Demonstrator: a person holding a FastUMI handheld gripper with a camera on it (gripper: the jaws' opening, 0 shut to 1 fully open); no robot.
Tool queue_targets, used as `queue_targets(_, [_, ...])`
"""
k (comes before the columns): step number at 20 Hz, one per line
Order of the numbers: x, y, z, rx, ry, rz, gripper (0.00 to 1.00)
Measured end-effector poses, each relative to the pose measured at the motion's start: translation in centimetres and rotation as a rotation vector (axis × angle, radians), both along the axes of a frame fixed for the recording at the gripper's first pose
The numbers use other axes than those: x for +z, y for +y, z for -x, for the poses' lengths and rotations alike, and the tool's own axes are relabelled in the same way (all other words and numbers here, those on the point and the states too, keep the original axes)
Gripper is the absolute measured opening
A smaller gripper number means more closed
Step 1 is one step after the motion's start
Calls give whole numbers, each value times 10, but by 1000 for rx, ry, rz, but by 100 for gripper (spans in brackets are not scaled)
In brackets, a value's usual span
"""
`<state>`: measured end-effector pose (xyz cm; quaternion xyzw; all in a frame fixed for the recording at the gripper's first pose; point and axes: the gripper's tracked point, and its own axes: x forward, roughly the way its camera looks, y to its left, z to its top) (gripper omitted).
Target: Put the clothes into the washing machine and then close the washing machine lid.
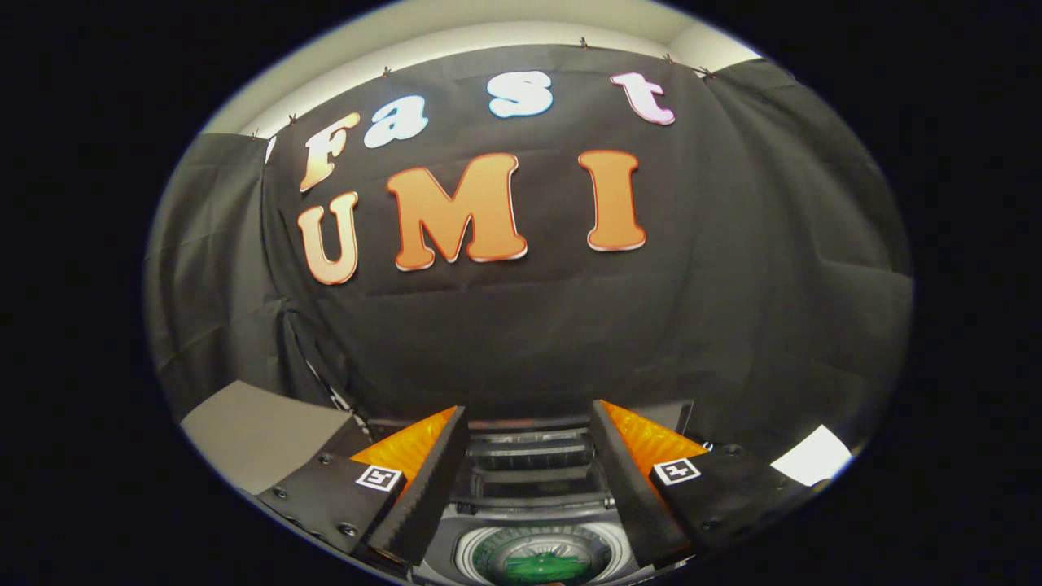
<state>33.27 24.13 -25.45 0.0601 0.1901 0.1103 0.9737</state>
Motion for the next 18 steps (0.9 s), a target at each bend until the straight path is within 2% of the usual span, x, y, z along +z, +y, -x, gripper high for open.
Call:
queue_targets(5, [18,10,-55,3,-36,38,97])
queue_targets(13, [-57,48,-106,20,126,87,97])
queue_targets(18, [-102,52,-114,12,216,137,97])
